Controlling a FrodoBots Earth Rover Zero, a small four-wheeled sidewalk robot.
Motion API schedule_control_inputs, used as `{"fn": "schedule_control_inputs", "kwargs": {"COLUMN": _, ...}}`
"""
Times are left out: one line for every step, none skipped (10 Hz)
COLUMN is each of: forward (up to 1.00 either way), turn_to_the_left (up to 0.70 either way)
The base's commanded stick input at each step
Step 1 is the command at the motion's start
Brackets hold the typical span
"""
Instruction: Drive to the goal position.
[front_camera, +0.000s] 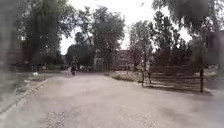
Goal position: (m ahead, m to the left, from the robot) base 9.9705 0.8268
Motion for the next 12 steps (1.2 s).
{"fn": "schedule_control_inputs", "kwargs": {"forward": 0.0, "turn_to_the_left": 0.64}}
{"fn": "schedule_control_inputs", "kwargs": {"forward": 0.0, "turn_to_the_left": 0.06}}
{"fn": "schedule_control_inputs", "kwargs": {"forward": 0.0, "turn_to_the_left": 0.0}}
{"fn": "schedule_control_inputs", "kwargs": {"forward": 0.0, "turn_to_the_left": 0.0}}
{"fn": "schedule_control_inputs", "kwargs": {"forward": 0.57, "turn_to_the_left": 0.0}}
{"fn": "schedule_control_inputs", "kwargs": {"forward": 0.85, "turn_to_the_left": 0.0}}
{"fn": "schedule_control_inputs", "kwargs": {"forward": 0.85, "turn_to_the_left": 0.0}}
{"fn": "schedule_control_inputs", "kwargs": {"forward": 0.85, "turn_to_the_left": 0.0}}
{"fn": "schedule_control_inputs", "kwargs": {"forward": 0.85, "turn_to_the_left": 0.0}}
{"fn": "schedule_control_inputs", "kwargs": {"forward": 0.85, "turn_to_the_left": 0.0}}
{"fn": "schedule_control_inputs", "kwargs": {"forward": 0.85, "turn_to_the_left": 0.0}}
{"fn": "schedule_control_inputs", "kwargs": {"forward": 0.85, "turn_to_the_left": 0.0}}
